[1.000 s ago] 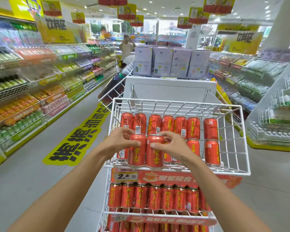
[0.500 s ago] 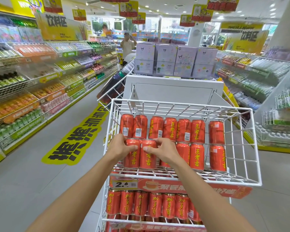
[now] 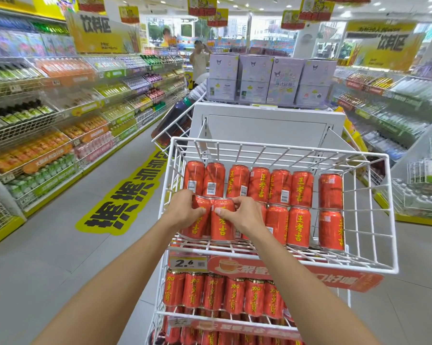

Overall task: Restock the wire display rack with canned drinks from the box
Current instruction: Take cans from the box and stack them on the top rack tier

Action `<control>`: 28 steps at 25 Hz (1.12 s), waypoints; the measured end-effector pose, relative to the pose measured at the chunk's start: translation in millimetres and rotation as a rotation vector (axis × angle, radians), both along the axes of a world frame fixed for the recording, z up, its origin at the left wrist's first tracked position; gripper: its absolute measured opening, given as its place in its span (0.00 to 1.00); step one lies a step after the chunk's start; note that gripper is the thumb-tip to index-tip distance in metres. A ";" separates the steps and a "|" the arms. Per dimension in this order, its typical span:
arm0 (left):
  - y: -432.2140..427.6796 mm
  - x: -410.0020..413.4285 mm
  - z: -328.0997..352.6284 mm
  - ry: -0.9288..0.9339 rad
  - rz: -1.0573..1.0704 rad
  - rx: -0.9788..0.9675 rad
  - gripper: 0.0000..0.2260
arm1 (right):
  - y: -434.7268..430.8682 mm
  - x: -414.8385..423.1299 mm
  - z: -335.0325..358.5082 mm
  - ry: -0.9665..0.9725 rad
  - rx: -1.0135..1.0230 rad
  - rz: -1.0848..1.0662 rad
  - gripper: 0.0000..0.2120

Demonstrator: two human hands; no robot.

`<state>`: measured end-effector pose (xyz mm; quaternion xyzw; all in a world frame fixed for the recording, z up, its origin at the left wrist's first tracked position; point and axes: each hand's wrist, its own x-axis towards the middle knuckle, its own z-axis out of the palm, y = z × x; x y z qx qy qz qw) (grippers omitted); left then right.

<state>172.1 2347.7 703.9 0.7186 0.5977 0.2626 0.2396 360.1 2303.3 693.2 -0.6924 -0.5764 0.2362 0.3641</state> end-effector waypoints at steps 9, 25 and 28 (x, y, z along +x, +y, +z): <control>-1.4 2.8 -7.8 -0.022 0.107 -0.016 0.14 | -0.6 -7.1 -14.3 -0.003 0.016 -0.070 0.20; -84.7 -2.0 41.8 0.554 -0.197 0.217 0.15 | -67.5 0.6 46.5 -0.666 -0.036 0.265 0.31; -117.9 -7.3 59.3 0.664 -0.331 0.266 0.16 | -114.1 -1.5 60.3 -0.778 -0.003 0.300 0.33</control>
